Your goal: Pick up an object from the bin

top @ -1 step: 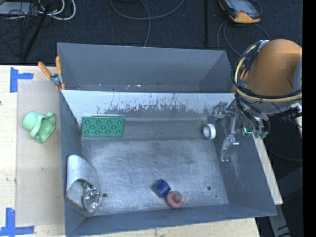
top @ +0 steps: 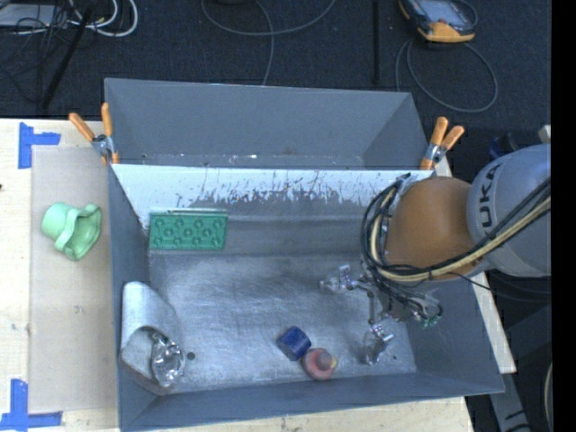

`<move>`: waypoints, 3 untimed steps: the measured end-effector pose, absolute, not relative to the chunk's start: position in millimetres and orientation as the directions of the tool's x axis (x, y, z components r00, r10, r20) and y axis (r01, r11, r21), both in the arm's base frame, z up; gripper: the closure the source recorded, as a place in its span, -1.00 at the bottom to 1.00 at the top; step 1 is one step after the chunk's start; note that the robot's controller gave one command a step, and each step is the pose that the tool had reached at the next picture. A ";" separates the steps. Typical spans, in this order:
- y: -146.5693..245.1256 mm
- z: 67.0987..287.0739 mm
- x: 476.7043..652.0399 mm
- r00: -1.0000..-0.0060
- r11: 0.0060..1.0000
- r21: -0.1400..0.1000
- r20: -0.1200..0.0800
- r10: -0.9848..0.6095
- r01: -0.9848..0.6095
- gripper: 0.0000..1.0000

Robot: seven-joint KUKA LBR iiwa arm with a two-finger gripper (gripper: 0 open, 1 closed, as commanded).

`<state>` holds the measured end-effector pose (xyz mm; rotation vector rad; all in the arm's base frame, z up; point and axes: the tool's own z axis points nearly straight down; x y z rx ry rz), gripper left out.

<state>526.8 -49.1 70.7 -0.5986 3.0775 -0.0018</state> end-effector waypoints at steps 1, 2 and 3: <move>-9.8 71.1 509.6 -0.769 0.769 -0.002 -0.004 -0.640 -0.640 -1.00; 68.6 76.8 482.9 -0.907 0.908 -0.016 -0.045 -0.418 -0.418 -1.00; 68.9 74.2 474.0 -0.908 0.908 -0.005 -0.012 -0.419 -0.419 1.00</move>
Offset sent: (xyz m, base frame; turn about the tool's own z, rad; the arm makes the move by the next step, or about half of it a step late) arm -0.0188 0.0381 -0.0007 -0.3114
